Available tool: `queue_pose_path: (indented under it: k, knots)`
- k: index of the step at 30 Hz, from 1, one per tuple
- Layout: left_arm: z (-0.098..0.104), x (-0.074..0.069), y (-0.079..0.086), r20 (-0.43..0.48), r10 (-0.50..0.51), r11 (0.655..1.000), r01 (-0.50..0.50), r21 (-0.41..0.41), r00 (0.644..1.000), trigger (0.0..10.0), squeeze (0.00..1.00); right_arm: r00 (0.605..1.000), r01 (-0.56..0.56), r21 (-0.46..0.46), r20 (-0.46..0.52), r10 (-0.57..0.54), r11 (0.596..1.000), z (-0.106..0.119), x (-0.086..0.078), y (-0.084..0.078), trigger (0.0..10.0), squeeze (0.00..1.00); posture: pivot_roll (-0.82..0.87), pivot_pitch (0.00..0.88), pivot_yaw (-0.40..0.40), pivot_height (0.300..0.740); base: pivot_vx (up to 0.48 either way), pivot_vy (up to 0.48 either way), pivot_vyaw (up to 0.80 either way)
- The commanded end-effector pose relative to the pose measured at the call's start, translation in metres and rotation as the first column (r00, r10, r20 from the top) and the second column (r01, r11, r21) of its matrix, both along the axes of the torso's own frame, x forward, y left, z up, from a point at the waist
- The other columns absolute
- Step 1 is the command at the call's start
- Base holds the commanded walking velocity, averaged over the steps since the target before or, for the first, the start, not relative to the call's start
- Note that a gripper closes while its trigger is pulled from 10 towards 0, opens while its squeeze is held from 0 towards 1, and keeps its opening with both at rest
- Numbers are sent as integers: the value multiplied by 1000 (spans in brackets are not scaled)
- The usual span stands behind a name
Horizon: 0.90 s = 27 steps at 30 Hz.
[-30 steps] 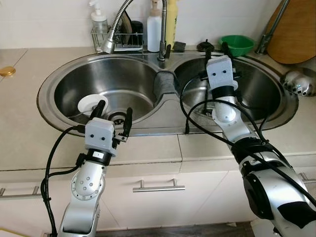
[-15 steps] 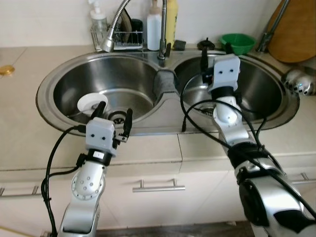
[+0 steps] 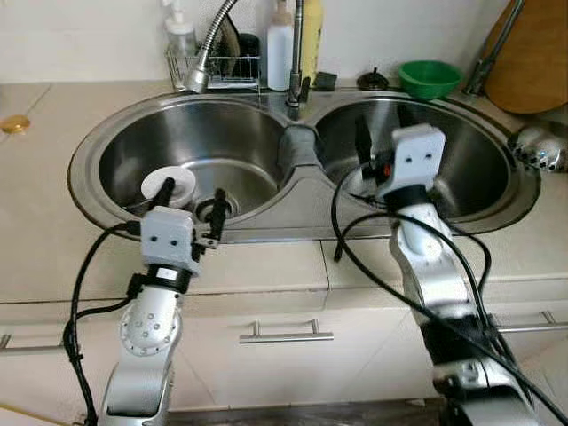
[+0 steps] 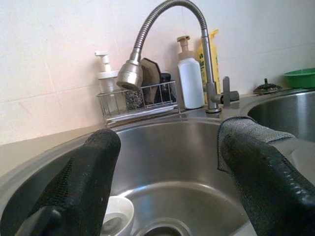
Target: Kitchen organization
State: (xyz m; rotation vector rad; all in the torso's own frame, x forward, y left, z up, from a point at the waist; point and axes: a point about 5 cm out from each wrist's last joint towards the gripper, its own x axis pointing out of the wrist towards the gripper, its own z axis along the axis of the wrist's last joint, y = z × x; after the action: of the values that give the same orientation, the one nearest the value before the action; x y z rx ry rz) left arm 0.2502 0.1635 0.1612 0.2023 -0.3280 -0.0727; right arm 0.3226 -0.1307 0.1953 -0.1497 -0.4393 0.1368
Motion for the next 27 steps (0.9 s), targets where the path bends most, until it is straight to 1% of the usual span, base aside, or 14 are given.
queue_pose_path:
  k: [1,3,4,7,10,13,14,16,27]
  knots:
    - [5,-2,-4,30,-17,1000,17,7,999,10000,0,999,-35,-23,21,36,999,8,-4,2,10000,0,57,30,-28,740,0,0,0]
    - [5,-1,-4,30,-18,1000,18,8,999,10000,0,998,-53,-75,24,55,996,6,-9,2,10000,0,54,23,-28,740,0,0,0]
    - [5,-1,-4,30,-19,1000,19,7,999,10000,0,998,-63,-104,19,66,993,5,-13,-1,10000,0,54,23,-28,740,0,0,0]
    - [4,-1,-4,28,-21,1000,21,8,999,10000,0,997,-73,-118,-2,73,990,1,-18,-3,10000,0,49,14,-32,740,0,0,0]
    - [4,0,-4,28,-23,1000,23,9,999,10000,0,995,-94,-131,-39,89,987,-4,-27,-6,10000,0,43,9,-31,740,0,0,0]
    - [3,1,-3,28,-21,1000,21,6,999,10000,0,994,-101,-127,-47,95,987,-5,-29,-6,10000,0,42,7,-31,740,0,0,0]
    - [3,1,-3,27,-24,1000,23,7,999,10000,0,994,-98,-104,-60,92,990,-6,-30,-7,10000,0,43,2,-30,740,0,0,0]
    - [3,1,-3,26,-26,1000,26,8,999,10000,0,994,-96,-87,-68,90,992,-5,-30,-7,10000,0,44,0,-29,740,0,0,0]
    - [1,1,-3,21,-33,999,33,11,999,10000,0,993,-102,-63,-72,97,993,-1,-29,-4,10000,0,44,0,-24,740,0,0,0]
